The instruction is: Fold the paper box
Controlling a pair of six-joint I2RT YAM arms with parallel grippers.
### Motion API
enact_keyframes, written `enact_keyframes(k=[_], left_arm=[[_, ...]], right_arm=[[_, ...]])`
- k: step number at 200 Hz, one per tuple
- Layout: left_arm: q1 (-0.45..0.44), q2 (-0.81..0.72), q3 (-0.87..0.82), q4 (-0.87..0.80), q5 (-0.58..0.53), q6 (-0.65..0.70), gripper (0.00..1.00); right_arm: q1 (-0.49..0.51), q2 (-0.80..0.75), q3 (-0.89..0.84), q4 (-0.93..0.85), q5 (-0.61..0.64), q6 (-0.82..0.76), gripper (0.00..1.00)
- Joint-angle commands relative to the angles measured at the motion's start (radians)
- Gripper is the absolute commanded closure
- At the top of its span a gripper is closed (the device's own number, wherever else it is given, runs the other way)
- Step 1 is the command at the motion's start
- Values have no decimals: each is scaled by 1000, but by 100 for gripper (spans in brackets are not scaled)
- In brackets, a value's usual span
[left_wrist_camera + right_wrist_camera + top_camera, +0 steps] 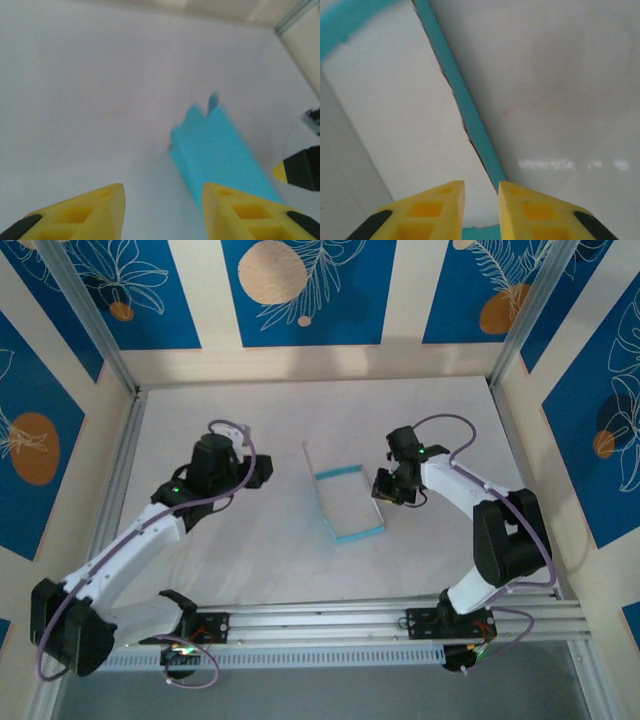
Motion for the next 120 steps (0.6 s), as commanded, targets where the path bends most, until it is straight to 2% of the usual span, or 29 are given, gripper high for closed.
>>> enact_keyframes(k=[1, 41, 57, 85, 109, 120], left_arm=[[-15, 68, -57, -23, 144, -155, 57], [-148, 256, -37, 81, 97, -218, 59], [-145, 343, 8, 113, 111, -224, 59], [-132, 495, 194, 77, 124, -148, 59], [-86, 615, 348, 56, 153, -119, 58], [-54, 669, 403, 79, 206, -129, 57]], right_arm=[[60, 31, -20, -48, 68, 103, 77], [118, -7, -113, 30, -31, 192, 79], [145, -35, -133, 55, -76, 239, 77], [234, -77, -166, 135, -139, 364, 74], [328, -87, -189, 281, -191, 483, 69], [364, -63, -174, 337, -197, 528, 68]])
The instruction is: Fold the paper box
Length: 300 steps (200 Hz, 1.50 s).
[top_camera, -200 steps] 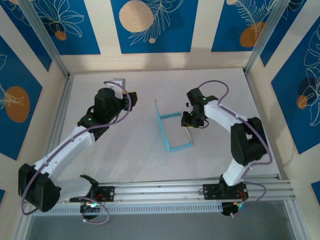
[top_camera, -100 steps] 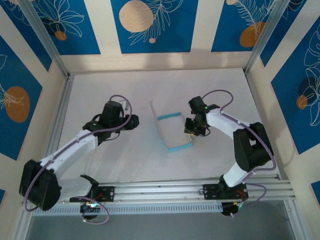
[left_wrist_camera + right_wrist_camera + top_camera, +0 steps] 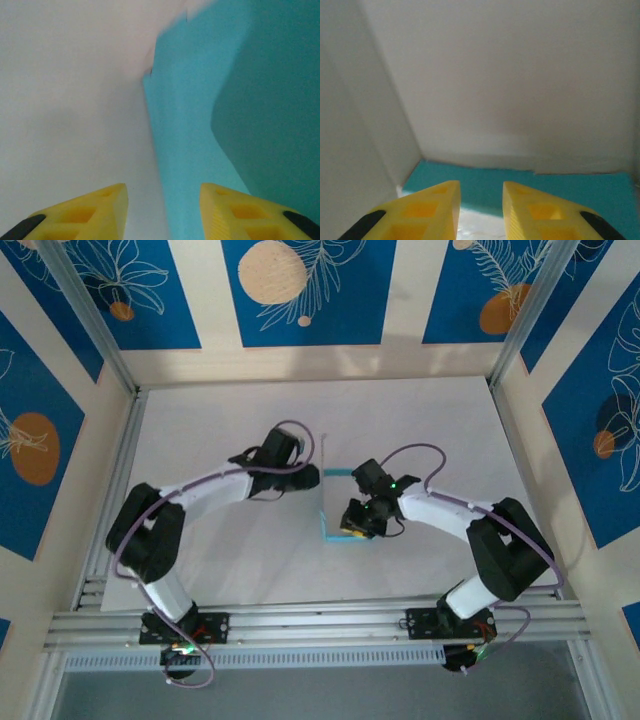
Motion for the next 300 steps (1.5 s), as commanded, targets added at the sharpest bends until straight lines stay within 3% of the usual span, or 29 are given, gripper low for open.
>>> enact_keyframes(k=[1, 19, 45, 57, 84, 106, 135, 162, 194, 222, 264, 300], left_arm=[[61, 88, 121, 27, 83, 20, 57], [107, 159, 220, 9, 127, 8, 57], [183, 223, 366, -87, 155, 73, 56], [222, 202, 401, -138, 141, 108, 56], [251, 25, 360, -209, -34, 242, 50], [251, -129, 251, -197, -114, 233, 50], [240, -372, -63, -57, -118, 43, 50], [233, -582, -326, -14, -108, -58, 51], [227, -744, -469, -96, -18, -92, 51], [222, -878, -537, -210, -7, -105, 51], [207, -907, -641, -172, 16, -184, 51], [207, -944, -597, -241, -61, -139, 47]], right_arm=[[69, 10, 4, 161, -77, 164, 68], [104, 75, 45, 263, -82, 241, 66], [126, 135, 40, 590, -62, 385, 64], [118, 131, 56, 626, -61, 379, 63], [54, -16, 87, 409, 37, 118, 63], [-78, -50, 166, 170, 116, -173, 62], [-314, 97, 287, 39, 47, -386, 54], [-423, 272, 364, 36, -96, -448, 44], [-467, 379, 344, 128, -342, -359, 44], [-451, 302, 201, 257, -379, -222, 49], [-377, 128, -3, 345, -248, 6, 55], [-193, 5, -111, 327, -82, 163, 58]])
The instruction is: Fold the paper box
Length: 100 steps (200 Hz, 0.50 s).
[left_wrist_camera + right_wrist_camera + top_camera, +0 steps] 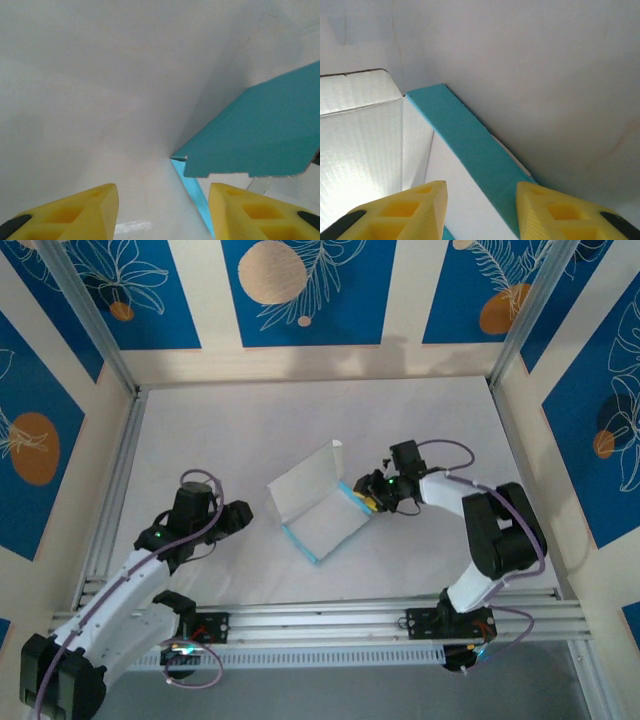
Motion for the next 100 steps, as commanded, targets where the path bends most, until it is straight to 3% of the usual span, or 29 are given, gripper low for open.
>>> enact_keyframes(k=[1, 29, 43, 65, 79, 100], left_arm=[[-8, -29, 45, -56, -49, 18, 47], [-7, -39, 83, -101, -106, 78, 46], [-7, -44, 115, -107, -131, 137, 46], [-7, -16, 218, -160, -163, 315, 46], [-9, 14, 281, -188, -125, 493, 46], [-9, 3, 279, -168, -40, 741, 44]], right_arm=[[111, -70, -53, -2, 118, 160, 58], [244, -111, -94, 21, 162, 220, 59], [276, -126, -60, -42, 168, 161, 59], [287, -223, 39, -254, 289, -99, 52], [261, -282, 108, -330, 298, -312, 47], [221, -272, 255, -445, 305, -625, 47]])
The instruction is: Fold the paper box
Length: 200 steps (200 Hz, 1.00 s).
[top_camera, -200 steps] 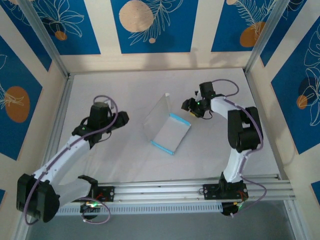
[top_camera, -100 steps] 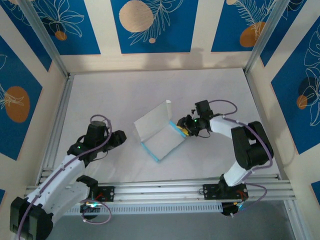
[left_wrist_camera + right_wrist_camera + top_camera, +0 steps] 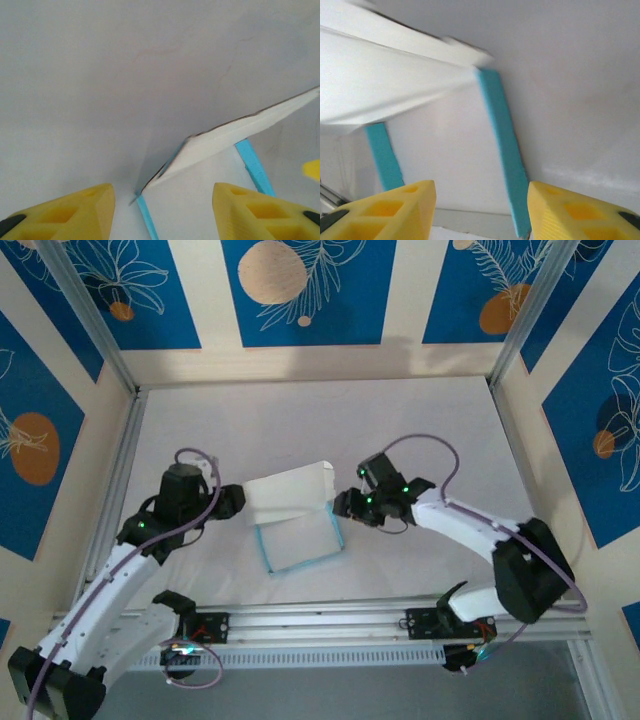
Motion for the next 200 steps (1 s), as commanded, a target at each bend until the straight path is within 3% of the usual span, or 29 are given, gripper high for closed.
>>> enact_keyframes(k=[1, 21, 47, 66, 96, 138, 160, 200], left_arm=[[-7, -12, 17, -23, 71, 357, 44], [-7, -31, -3, 16, 57, 454, 43], [-7, 4, 20, -18, 104, 505, 44], [-7, 34, 39, -58, 159, 501, 40], [-7, 78, 46, -88, 62, 447, 31], [-7, 153, 28, -50, 77, 365, 34], [-7, 191, 19, -13, 96, 316, 43], [-7, 237, 24, 7, 102, 285, 62]], right_arm=[[-40, -25, 159, -167, 54, -441, 47], [-51, 13, 264, -213, 38, -704, 47], [-71, 45, 294, -198, -189, -974, 46], [-70, 120, 345, -241, -190, -1091, 42], [-69, 214, 419, -278, -218, -1119, 38], [-54, 301, 476, -272, -154, -1130, 36], [-46, 342, 500, -287, -155, -1130, 38], [-36, 402, 530, -317, -130, -1098, 53]])
